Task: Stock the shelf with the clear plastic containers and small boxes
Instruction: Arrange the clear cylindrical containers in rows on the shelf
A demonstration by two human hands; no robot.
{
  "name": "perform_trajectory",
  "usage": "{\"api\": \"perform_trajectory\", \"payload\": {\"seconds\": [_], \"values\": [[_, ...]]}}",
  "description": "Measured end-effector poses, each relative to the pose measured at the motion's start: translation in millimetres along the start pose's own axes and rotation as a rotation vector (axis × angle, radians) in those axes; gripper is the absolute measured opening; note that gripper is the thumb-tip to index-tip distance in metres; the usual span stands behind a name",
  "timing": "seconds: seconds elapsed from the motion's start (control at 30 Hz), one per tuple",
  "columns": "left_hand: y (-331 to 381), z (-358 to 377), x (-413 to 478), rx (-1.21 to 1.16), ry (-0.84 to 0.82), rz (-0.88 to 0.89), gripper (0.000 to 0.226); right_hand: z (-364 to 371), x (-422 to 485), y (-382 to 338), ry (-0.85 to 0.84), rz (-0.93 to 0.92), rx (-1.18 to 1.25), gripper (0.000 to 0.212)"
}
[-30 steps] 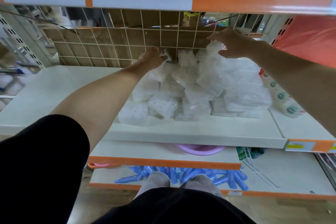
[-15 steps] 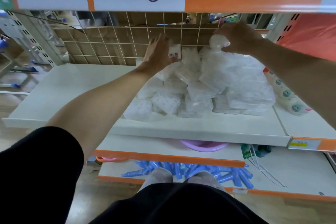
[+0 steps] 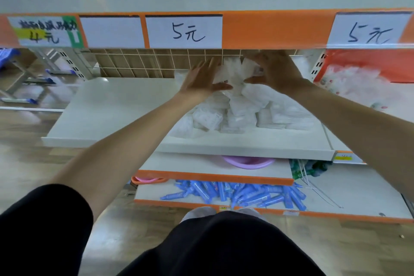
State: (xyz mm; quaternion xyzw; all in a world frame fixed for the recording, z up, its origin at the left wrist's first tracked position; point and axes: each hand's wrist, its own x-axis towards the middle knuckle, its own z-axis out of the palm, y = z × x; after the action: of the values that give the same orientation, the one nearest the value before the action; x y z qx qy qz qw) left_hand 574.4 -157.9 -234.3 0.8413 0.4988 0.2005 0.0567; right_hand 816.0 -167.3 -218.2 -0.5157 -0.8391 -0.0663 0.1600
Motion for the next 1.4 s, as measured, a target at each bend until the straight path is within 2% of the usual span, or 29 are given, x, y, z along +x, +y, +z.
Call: {"api": "perform_trajectory", "payload": {"seconds": [0.13, 0.2, 0.3, 0.47, 0.6, 0.73, 0.87, 0.97, 1.23, 1.4], "values": [[6, 3, -23, -0.026, 0.022, 0.007, 0.068, -8, -17, -16, -0.118, 0.141, 0.100, 0.077], [8, 7, -30, 0.026, 0.065, 0.038, 0.066, -8, -22, -19, -0.163, 0.211, 0.177, 0.083], [11, 8, -32, 0.111, 0.031, 0.051, 0.060, -7, -33, -21, -0.183, 0.258, 0.169, 0.082], [15, 14, -38, 0.171, 0.012, 0.096, 0.055, 7, -59, -17, -0.042, 0.155, 0.087, 0.074], [33, 12, -43, 0.213, -0.043, 0.079, 0.056, -3, -67, -16, -0.102, 0.145, 0.058, 0.067], [56, 11, -44, 0.143, -0.080, 0.030, 0.059, -16, -73, -11, -0.141, 0.199, 0.014, 0.065], [88, 18, -45, 0.142, -0.087, -0.001, 0.063, -27, -89, 5, -0.129, 0.183, 0.042, 0.078], [116, 30, -45, 0.120, -0.075, -0.026, 0.067, -31, -107, 22, -0.106, 0.151, 0.033, 0.082], [198, 58, -30, 0.078, -0.069, -0.100, 0.059, -42, -159, 88, -0.123, 0.068, 0.029, 0.070], [238, 80, -21, 0.059, -0.082, -0.107, 0.059, -53, -189, 128, -0.075, 0.086, 0.042, 0.068]]}}
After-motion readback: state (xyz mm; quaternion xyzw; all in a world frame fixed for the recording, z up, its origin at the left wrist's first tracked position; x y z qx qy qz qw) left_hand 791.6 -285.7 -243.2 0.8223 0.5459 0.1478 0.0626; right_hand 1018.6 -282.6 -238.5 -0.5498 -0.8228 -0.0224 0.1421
